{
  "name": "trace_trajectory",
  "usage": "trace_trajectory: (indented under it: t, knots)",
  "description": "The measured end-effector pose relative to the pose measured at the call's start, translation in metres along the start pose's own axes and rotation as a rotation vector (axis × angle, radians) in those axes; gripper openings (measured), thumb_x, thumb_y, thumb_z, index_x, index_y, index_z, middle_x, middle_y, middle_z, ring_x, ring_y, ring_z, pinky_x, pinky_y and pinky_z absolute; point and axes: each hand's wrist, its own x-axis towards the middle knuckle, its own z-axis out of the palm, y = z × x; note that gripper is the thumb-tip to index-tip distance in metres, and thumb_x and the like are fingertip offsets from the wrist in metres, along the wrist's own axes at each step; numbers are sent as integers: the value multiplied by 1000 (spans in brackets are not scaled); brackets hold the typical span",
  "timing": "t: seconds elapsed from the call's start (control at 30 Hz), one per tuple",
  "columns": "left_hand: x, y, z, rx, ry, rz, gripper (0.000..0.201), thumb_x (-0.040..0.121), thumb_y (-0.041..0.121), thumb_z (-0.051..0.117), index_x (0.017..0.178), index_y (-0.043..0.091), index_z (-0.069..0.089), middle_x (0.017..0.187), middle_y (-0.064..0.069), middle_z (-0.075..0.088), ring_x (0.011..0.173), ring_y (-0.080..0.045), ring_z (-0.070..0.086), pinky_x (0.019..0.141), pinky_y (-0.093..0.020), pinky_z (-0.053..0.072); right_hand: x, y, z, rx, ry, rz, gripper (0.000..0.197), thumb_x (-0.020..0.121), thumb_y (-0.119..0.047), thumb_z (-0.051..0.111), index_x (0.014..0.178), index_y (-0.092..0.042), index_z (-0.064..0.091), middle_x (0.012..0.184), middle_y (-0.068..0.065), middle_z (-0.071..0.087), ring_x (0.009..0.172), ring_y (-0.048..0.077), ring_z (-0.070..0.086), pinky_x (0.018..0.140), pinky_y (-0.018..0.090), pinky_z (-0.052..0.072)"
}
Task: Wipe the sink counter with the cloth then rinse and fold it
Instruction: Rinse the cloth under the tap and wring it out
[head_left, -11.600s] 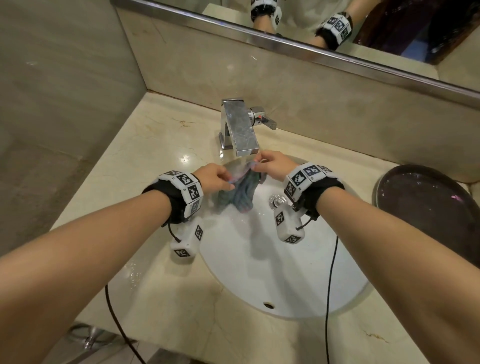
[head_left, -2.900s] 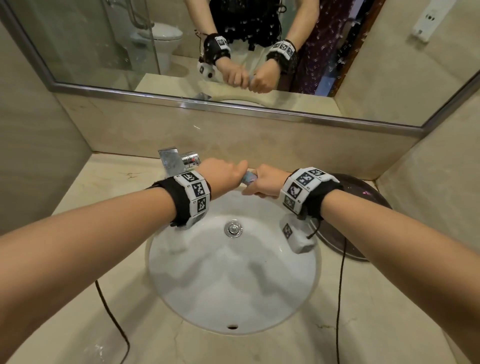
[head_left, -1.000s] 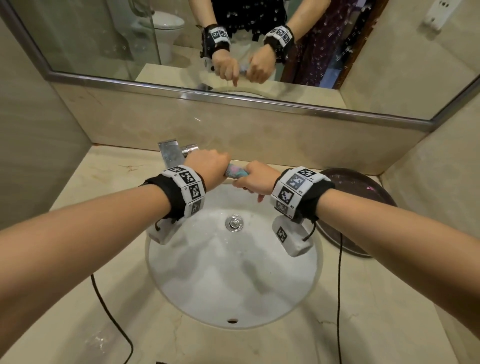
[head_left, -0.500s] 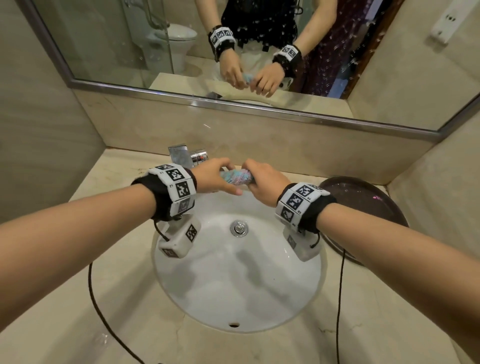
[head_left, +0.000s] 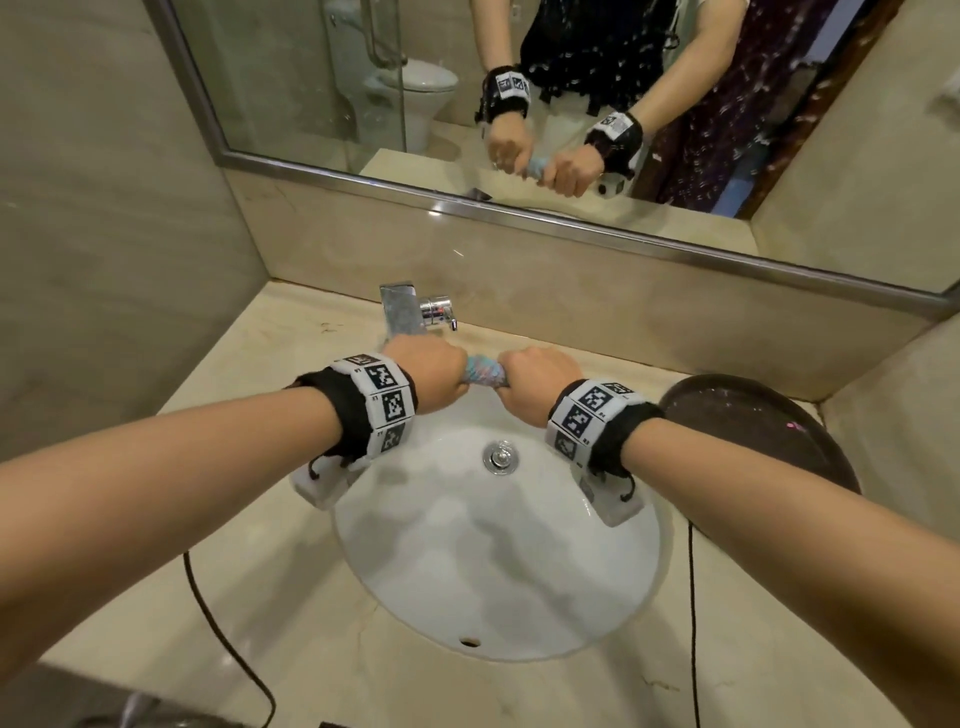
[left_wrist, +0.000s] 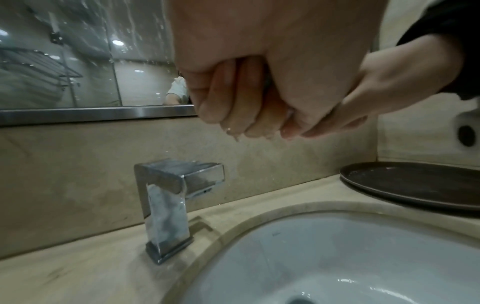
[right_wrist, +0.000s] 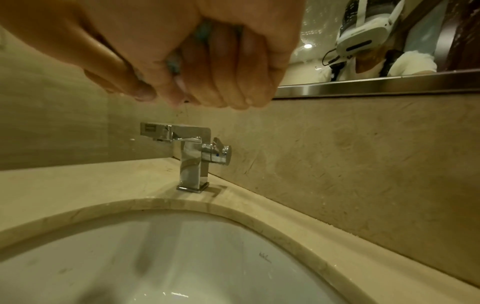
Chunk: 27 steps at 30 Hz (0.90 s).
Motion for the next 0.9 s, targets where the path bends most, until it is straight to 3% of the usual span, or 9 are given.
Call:
trace_trajectory:
  t: [0.13, 0.27, 0.37, 0.47, 0.57, 0.67, 0.8, 0.83, 0.9]
  knots:
    - [-4, -5, 13, -341, -20, -52, 40, 89, 37, 55, 115, 9, 45, 113, -13, 60, 99, -28, 60, 77, -32, 46, 4, 3, 5, 72, -20, -19, 27, 90, -32, 53, 109, -13, 51, 107, 12, 64, 98, 31, 60, 72, 32, 43]
    - [-14, -15, 14, -704, 51, -141, 42, 81, 20, 69, 114, 4, 50, 112, -13, 62, 103, -29, 59, 82, -32, 47, 6, -5, 9, 229, -105, -56, 45, 80, -42, 66, 112, -15, 50, 111, 8, 60, 101, 29, 58, 86, 39, 49]
    - [-25, -25, 10, -776, 100, -150, 36, 81, 15, 67, 113, 3, 55, 111, -15, 63, 103, -30, 59, 78, -25, 42, 2, -18, 4, 394, -53, -106, 50, 80, -36, 69, 121, -13, 51, 116, 9, 61, 105, 27, 57, 86, 30, 45]
    - [-34, -39, 8, -768, 112, -180, 30, 83, 17, 64, 108, 2, 56, 110, -18, 64, 100, -32, 59, 79, -29, 44, 1, -41, -8, 471, 67, -180, 49, 84, -32, 65, 126, -13, 50, 121, 7, 59, 108, 23, 56, 86, 25, 41]
    - [-51, -57, 8, -763, 98, -210, 28, 85, 19, 62, 104, 0, 56, 109, -18, 63, 101, -32, 58, 75, -27, 40, 8, -67, -17, 472, 89, -188, 29, 87, -31, 61, 108, -12, 58, 107, 9, 64, 96, 27, 59, 82, 32, 46]
    - [-76, -82, 13, -797, 84, -255, 29, 84, 11, 61, 110, 2, 53, 112, -19, 61, 101, -30, 57, 71, -22, 35, 16, -100, -22, 472, 77, -165, 19, 84, -31, 65, 88, -15, 56, 92, 10, 65, 83, 23, 55, 70, 27, 40]
    - [-112, -121, 27, -857, 20, -279, 15, 86, 12, 60, 92, 14, 46, 88, -8, 53, 67, -20, 49, 44, -13, 38, 24, -149, -24, 469, 90, -201, 25, 83, -30, 65, 77, -17, 45, 76, 3, 56, 72, 20, 49, 63, 25, 34]
    - [-122, -129, 29, -866, 28, -294, 17, 86, 13, 60, 95, 14, 45, 89, -7, 53, 67, -19, 50, 42, -12, 38, 26, -160, -24, 470, 93, -220, 24, 83, -28, 64, 76, -17, 45, 75, 3, 55, 72, 20, 49, 63, 25, 33]
    - [-141, -144, 34, -887, 97, -311, 38, 86, 14, 62, 121, 13, 45, 102, -8, 55, 76, -20, 55, 44, -10, 37, 31, -180, -24, 461, 97, -249, 19, 85, -25, 61, 76, -16, 46, 75, 4, 55, 73, 21, 49, 63, 26, 34]
